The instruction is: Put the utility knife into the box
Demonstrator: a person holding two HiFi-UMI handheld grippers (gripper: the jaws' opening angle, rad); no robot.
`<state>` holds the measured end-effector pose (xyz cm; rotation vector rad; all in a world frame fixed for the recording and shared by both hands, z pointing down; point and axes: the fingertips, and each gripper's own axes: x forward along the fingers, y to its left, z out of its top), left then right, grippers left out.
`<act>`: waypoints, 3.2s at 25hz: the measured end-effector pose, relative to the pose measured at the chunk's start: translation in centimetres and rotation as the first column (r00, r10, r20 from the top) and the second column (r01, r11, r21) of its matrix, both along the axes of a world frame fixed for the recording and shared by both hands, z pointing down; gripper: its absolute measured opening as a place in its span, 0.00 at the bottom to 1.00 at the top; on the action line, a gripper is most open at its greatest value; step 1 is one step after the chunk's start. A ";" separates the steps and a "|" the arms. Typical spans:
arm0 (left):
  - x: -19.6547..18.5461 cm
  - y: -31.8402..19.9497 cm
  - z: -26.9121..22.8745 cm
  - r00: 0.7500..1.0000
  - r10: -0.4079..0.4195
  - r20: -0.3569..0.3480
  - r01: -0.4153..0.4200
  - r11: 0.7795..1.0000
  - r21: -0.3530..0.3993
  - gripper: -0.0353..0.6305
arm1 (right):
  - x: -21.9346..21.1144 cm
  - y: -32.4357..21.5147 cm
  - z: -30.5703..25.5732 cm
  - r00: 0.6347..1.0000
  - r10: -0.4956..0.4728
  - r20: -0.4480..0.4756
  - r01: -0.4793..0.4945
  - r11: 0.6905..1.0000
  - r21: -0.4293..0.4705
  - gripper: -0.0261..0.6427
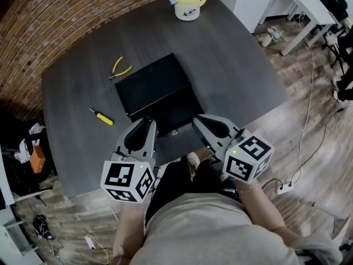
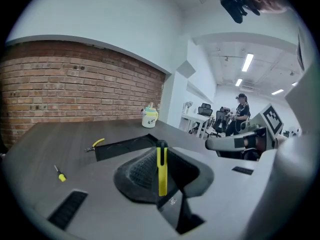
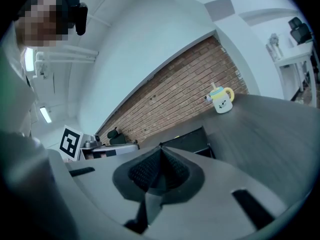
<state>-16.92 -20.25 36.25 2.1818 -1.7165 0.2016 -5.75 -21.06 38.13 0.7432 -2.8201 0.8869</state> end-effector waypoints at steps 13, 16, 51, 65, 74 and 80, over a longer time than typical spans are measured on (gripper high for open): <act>0.9 -3.8 2.8 0.878 0.372 0.301 -0.341 0.928 -0.152 0.17 | 0.3 -3.1 1.5 0.984 0.177 -0.027 -0.178 0.983 -0.049 0.05; 1.8 -4.0 4.0 0.817 0.465 0.340 -0.417 0.885 -0.208 0.17 | 0.7 -3.2 2.1 0.978 0.203 -0.046 -0.206 0.977 -0.060 0.05; 8.6 -5.0 17.9 0.470 0.795 0.384 -0.532 0.602 -0.595 0.17 | 4.8 -1.1 5.3 0.924 0.376 -0.075 -0.384 0.908 -0.170 0.05; 8.7 -5.3 17.7 0.499 0.784 0.368 -0.550 0.615 -0.565 0.17 | 4.9 -1.3 5.4 0.923 0.378 -0.076 -0.386 0.905 -0.177 0.05; 10.0 -5.7 14.1 0.566 0.753 0.336 -0.595 0.655 -0.465 0.17 | 5.5 -0.9 4.2 0.925 0.373 -0.075 -0.380 0.915 -0.135 0.05; 8.8 -6.1 9.2 0.715 0.658 0.237 -0.583 0.748 -0.319 0.17 | 4.8 -1.2 2.7 0.941 0.332 -0.068 -0.337 0.938 -0.082 0.05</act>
